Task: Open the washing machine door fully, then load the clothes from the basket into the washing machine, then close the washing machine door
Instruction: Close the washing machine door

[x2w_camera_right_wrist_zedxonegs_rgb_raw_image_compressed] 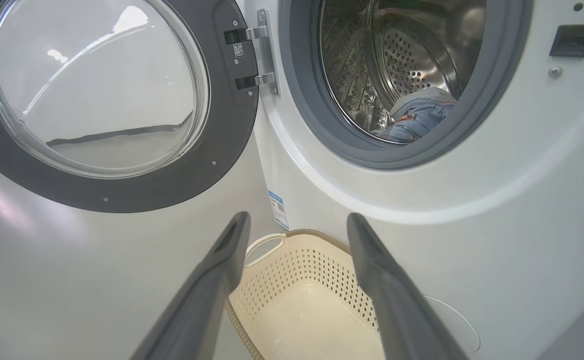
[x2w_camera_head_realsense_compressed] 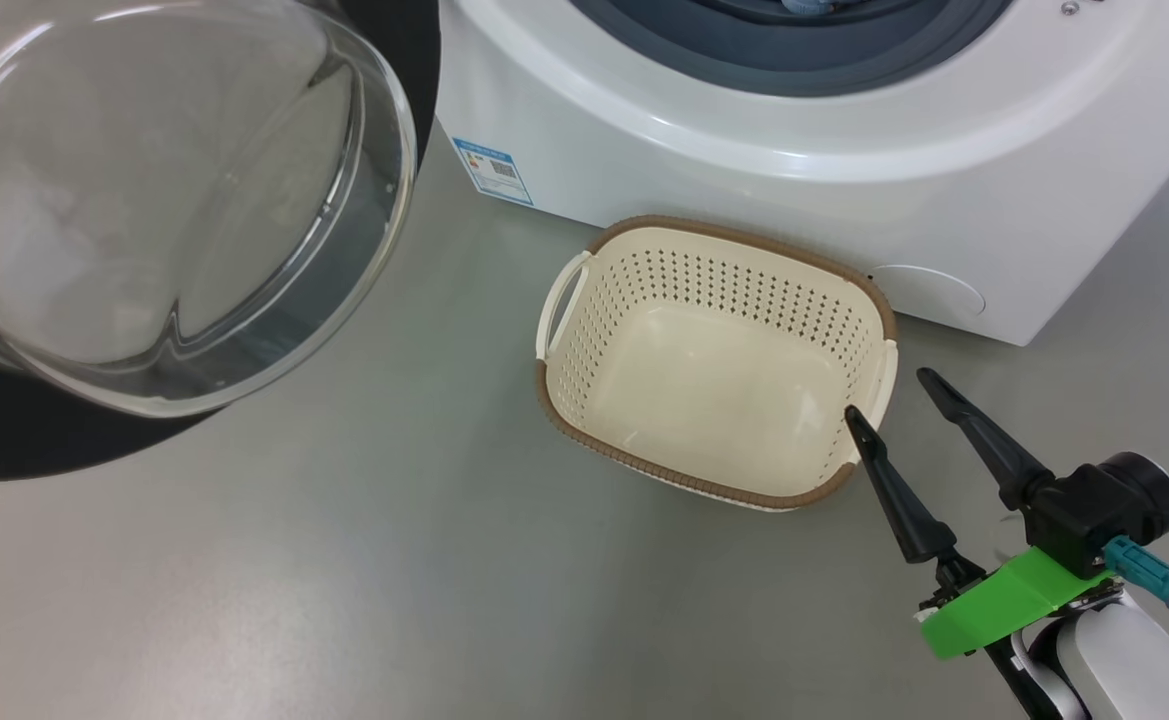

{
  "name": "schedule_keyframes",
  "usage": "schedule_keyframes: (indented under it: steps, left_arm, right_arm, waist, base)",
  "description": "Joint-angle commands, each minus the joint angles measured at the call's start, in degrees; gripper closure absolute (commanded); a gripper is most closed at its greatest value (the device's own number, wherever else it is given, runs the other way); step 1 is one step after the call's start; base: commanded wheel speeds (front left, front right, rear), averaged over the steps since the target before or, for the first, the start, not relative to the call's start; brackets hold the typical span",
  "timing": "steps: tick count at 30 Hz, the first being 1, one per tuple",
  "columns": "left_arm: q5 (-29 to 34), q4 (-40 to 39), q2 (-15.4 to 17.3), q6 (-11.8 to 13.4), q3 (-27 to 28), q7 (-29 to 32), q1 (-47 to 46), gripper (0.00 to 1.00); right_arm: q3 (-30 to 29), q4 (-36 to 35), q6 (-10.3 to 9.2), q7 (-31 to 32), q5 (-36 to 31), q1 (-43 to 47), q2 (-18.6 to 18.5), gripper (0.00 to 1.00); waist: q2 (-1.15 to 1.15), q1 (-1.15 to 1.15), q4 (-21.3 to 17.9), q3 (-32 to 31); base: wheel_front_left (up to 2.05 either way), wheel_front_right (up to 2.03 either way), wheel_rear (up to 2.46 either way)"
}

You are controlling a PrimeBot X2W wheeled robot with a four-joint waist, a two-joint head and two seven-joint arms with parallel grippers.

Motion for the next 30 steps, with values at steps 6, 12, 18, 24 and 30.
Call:
schedule_keyframes:
  steps: [6,12,18,24,30]
  left_arm:
    - [1.86,0.61,5.33,-0.13,2.05,0.63,-2.53,1.0]
    - [3.0,0.93,4.79,-0.13,2.41,1.13,-3.23,1.0]
    - [3.96,1.12,4.25,-0.13,2.19,3.15,-3.31,1.0]
    - [4.89,1.08,3.7,-0.13,1.43,6.1,-3.2,1.0]
    - [5.26,0.83,3.21,-0.13,1.17,8.38,-2.91,1.0]
  right_arm:
    - [1.48,-1.62,0.25,-0.29,-0.13,-1.07,-1.14,0.0]
    - [1.56,-1.7,0.25,-0.29,-0.19,-1.63,-1.71,0.0]
    - [1.68,-1.63,0.25,-0.29,-0.18,-1.83,-1.99,0.0]
    - [1.79,-1.55,0.25,-0.29,-0.18,-2.15,-1.96,0.0]
    - [1.71,-1.44,0.25,-0.29,-0.21,-2.3,-1.73,0.0]
  waist:
    - [0.0,0.0,-0.28,1.52]
    - [0.0,0.0,-0.18,2.62]
    - [0.0,0.0,-0.14,2.92]
    - [0.0,0.0,-0.21,2.91]
    - [0.0,0.0,-0.31,2.57]
  base:
    - [0.0,0.0,0.0]
    - [0.0,0.0,0.0]
    - [0.0,0.0,0.0]
    - [0.0,0.0,0.0]
    - [0.0,0.0,0.0]
